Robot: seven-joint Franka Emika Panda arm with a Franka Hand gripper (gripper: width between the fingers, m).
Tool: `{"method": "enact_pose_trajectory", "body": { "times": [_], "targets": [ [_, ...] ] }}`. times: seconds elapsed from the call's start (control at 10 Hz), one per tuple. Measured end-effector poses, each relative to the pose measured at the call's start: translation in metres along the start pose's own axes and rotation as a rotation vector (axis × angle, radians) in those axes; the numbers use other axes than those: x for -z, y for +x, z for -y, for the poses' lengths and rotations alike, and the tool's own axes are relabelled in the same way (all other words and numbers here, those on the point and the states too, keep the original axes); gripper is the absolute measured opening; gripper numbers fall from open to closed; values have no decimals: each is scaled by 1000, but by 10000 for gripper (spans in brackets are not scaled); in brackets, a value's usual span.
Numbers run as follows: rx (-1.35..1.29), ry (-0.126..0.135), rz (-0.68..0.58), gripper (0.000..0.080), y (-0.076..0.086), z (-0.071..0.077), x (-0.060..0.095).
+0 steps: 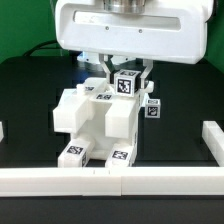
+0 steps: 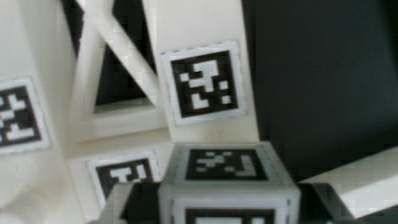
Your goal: Assemble chair
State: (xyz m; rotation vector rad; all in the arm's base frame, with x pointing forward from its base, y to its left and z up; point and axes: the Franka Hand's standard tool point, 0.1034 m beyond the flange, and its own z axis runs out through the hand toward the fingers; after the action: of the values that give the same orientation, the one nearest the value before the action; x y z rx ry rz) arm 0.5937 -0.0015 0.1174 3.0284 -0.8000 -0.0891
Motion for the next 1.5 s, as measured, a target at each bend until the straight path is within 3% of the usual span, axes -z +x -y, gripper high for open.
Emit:
{"method": "enact_pose_trajectory", "body": {
  "times": [0.9, 1.1, 1.2, 1.3, 1.4, 1.5],
  "targets": [
    [-608, 1, 1, 285, -1, 2, 0],
    [-609, 0, 1, 286, -1, 2, -1],
    [-567, -5, 3, 478, -2, 1, -1],
    [-506, -13, 8, 478, -2, 1, 1],
    [-427, -10, 4, 608, -1, 1, 1],
    [-335, -11, 5, 642, -1, 0, 0]
  ]
}}
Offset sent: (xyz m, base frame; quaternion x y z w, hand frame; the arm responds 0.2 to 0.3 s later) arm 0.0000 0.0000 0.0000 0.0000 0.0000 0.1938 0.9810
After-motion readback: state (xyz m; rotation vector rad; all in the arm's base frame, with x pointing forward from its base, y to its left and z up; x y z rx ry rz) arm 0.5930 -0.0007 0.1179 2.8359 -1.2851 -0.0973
